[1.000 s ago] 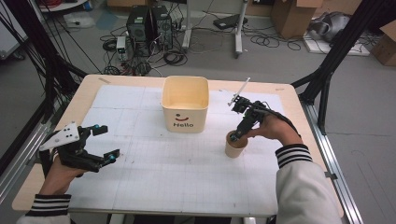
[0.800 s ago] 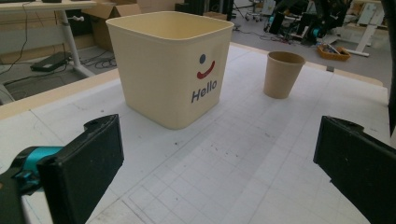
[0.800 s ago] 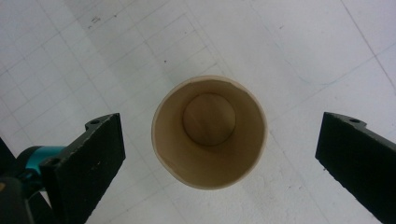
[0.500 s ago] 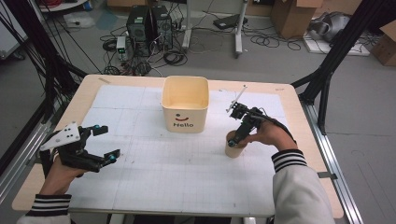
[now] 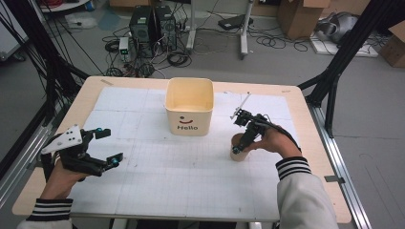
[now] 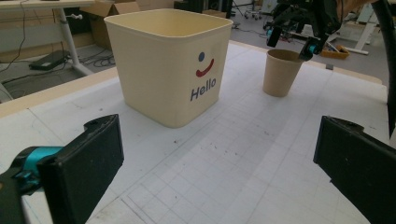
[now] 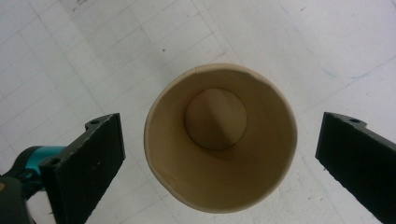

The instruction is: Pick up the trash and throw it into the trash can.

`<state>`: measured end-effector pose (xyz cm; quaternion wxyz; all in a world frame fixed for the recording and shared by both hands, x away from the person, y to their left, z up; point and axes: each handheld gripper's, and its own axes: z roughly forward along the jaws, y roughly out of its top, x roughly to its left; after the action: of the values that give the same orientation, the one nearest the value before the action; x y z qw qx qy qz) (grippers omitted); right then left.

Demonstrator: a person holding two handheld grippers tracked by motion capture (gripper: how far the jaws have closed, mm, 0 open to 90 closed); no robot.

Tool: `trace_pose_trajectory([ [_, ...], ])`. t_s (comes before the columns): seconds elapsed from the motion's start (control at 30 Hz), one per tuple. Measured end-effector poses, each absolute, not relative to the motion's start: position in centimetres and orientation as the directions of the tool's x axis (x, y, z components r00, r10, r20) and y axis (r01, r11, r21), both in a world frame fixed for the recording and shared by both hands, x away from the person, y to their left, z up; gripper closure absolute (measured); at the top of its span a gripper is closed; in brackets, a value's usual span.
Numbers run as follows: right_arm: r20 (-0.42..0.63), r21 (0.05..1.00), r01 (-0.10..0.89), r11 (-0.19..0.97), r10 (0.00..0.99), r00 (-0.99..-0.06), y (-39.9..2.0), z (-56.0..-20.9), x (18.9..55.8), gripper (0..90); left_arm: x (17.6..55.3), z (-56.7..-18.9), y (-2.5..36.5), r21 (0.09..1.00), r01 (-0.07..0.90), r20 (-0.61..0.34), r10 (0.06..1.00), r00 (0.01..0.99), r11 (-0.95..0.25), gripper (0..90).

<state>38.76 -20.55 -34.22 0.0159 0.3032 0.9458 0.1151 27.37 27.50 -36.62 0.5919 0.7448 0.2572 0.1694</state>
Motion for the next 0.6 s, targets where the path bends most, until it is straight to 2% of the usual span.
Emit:
trace_pose_trajectory([
  [0.6,0.024,0.235,0.568,0.789,0.580,-0.815,-20.5,-36.6,38.3,0.2,27.4,-36.6,27.5,0.969,0.185,-0.055,0.583,0.810,-0.166,2.1],
])
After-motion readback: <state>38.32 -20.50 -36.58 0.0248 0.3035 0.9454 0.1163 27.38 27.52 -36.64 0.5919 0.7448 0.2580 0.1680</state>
